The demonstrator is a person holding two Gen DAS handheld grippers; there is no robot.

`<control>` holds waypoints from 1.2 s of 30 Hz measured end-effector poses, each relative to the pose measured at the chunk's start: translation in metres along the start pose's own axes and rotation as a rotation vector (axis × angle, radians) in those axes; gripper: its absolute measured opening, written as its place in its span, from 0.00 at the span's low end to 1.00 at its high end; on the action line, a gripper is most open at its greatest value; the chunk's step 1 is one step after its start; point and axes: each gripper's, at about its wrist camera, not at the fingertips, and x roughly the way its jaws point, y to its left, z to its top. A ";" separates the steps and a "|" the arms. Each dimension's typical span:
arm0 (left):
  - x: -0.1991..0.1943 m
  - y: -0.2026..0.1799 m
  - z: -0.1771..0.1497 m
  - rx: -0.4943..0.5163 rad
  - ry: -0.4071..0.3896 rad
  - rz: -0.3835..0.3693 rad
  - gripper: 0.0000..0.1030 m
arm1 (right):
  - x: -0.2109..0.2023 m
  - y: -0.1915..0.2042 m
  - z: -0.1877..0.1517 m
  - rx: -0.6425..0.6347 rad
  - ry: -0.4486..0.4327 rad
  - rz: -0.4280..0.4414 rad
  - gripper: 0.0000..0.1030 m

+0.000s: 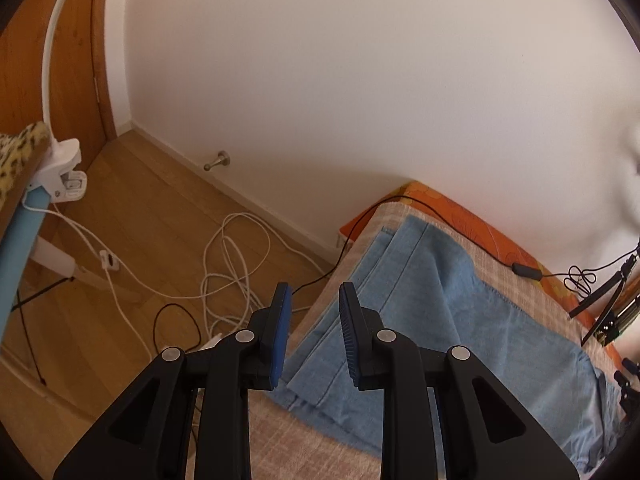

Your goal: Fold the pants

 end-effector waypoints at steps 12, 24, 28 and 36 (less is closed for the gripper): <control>0.036 0.011 -0.050 -0.048 0.107 -0.071 0.36 | 0.044 0.116 0.143 -0.056 -0.137 0.305 0.40; 0.038 0.007 -0.060 0.035 0.044 0.022 0.39 | 0.120 0.210 0.267 0.031 -0.136 0.565 0.44; 0.043 0.008 -0.062 0.029 0.045 0.007 0.39 | 0.147 0.245 0.296 0.044 -0.111 0.601 0.44; 0.037 -0.003 -0.067 0.095 -0.012 0.016 0.26 | 0.187 0.285 0.326 0.049 -0.040 0.608 0.44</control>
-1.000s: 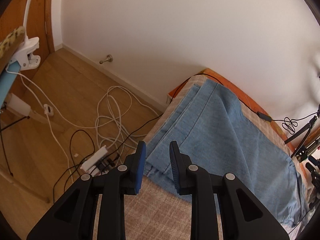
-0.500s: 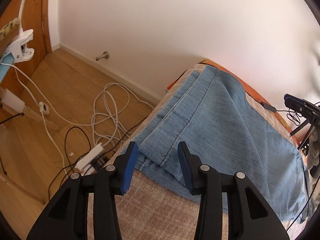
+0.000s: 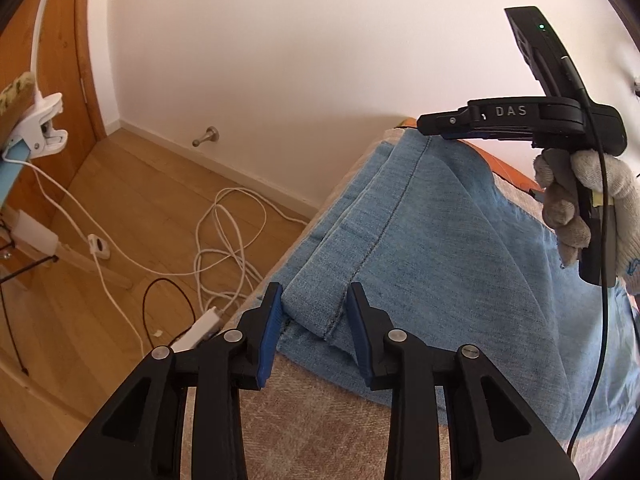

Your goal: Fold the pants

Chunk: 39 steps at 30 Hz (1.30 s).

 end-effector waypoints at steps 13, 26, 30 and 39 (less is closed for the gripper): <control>-0.008 0.004 0.000 -0.015 -0.061 -0.031 0.05 | 0.013 -0.031 0.006 0.113 -0.005 -0.092 0.44; -0.019 0.015 -0.001 -0.048 -0.075 -0.057 0.04 | 0.001 -0.013 0.011 0.020 -0.056 -0.037 0.04; -0.022 0.021 0.001 -0.052 -0.071 -0.032 0.04 | 0.007 0.004 0.018 -0.035 -0.065 -0.061 0.04; -0.009 0.026 -0.001 -0.043 -0.009 0.005 0.04 | 0.040 0.008 0.009 -0.053 -0.019 -0.135 0.16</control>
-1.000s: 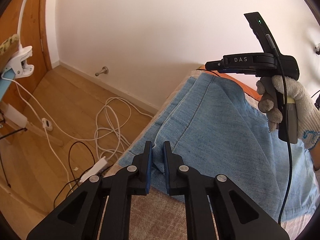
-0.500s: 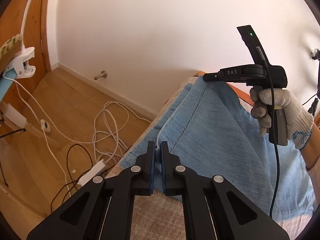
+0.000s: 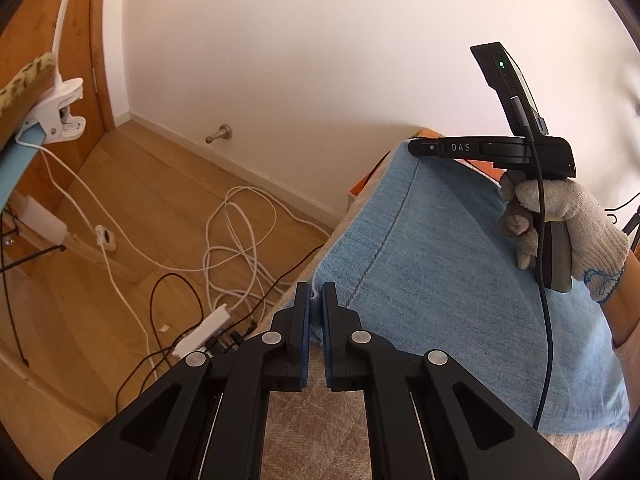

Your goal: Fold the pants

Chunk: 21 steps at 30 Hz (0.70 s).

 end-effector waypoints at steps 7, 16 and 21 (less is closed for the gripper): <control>-0.016 -0.004 0.003 0.020 -0.024 0.053 0.12 | -0.049 -0.012 0.000 0.032 -0.082 -0.058 0.37; -0.078 -0.050 0.012 0.078 -0.096 0.008 0.12 | -0.177 -0.011 -0.042 0.048 -0.171 -0.013 0.53; -0.119 -0.089 0.014 0.121 -0.147 -0.058 0.13 | -0.270 -0.011 -0.094 0.043 -0.182 -0.031 0.56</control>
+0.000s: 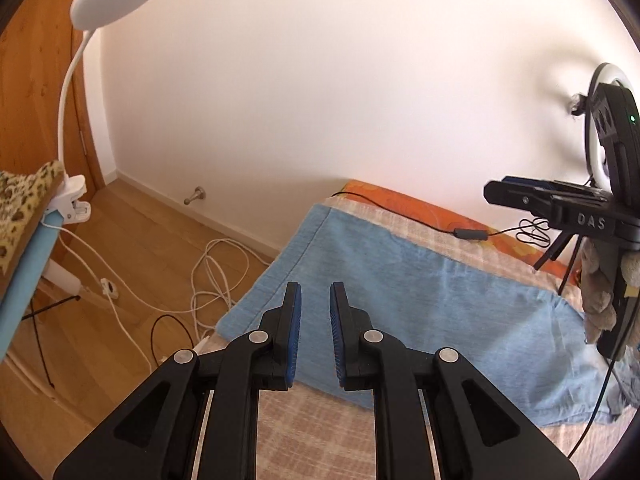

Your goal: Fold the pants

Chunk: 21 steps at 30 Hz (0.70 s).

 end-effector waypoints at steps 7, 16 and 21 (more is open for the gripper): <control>-0.036 -0.072 0.001 0.073 -0.015 -0.100 0.13 | -0.151 -0.032 -0.083 0.007 0.013 -0.113 0.56; -0.057 -0.179 -0.018 0.190 0.044 -0.237 0.13 | -0.321 -0.097 -0.198 0.164 0.012 -0.295 0.56; -0.068 -0.234 -0.034 0.259 0.076 -0.304 0.13 | -0.402 -0.132 -0.265 0.264 0.005 -0.385 0.56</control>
